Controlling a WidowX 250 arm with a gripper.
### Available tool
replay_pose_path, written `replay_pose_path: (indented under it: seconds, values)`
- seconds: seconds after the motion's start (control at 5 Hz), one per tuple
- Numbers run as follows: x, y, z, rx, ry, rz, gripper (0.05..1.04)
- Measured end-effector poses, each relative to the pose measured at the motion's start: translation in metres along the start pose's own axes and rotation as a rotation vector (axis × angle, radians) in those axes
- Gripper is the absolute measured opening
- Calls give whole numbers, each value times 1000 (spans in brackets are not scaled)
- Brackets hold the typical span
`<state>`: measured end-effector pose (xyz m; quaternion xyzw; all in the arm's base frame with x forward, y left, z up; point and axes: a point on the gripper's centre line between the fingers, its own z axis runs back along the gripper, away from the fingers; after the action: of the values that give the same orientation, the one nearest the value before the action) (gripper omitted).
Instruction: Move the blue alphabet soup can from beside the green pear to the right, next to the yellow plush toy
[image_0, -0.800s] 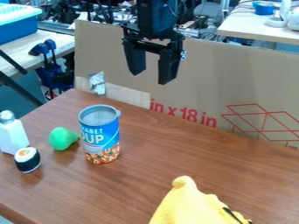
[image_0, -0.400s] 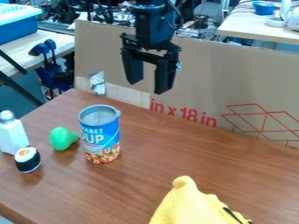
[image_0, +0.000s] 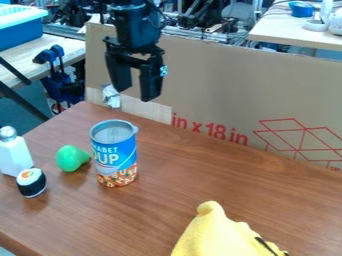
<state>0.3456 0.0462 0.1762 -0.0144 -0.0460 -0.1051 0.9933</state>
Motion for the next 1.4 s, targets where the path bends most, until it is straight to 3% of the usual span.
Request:
replay_pose_path:
  seconds: [0.4,0.6,1.2,1.4]
  values:
    - [2,20,-14,25,-73,1,1001]
    - [9,15,-19,40,-83,-12,1001]
    - [-13,22,-54,30,55,17,1001]
    - [-22,30,-56,29,80,64,1001]
